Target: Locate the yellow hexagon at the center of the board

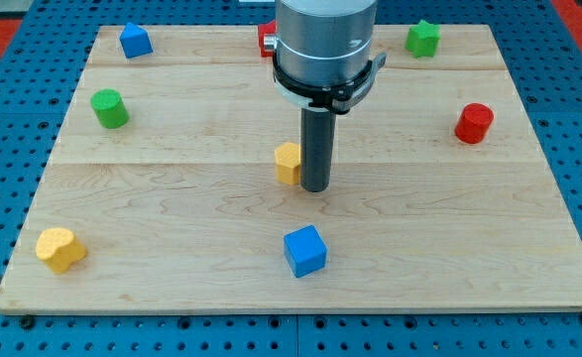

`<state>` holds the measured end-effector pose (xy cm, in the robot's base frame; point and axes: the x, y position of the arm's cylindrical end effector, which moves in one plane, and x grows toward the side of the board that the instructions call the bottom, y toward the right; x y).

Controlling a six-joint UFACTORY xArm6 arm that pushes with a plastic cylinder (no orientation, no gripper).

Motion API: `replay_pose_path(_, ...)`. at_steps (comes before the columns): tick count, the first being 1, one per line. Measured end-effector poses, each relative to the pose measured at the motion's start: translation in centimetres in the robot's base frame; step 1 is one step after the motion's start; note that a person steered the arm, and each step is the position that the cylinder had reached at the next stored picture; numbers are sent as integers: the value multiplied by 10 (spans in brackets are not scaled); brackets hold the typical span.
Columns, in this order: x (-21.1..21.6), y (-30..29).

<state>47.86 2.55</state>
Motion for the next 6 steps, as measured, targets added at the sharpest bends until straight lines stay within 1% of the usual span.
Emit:
replay_pose_path(1,10,-12)
replay_pose_path(2,-18,-59)
replay_pose_path(3,-64,-47)
replay_pose_path(4,-70,-38)
replay_pose_path(5,-72,45)
replay_pose_path(6,-120,85)
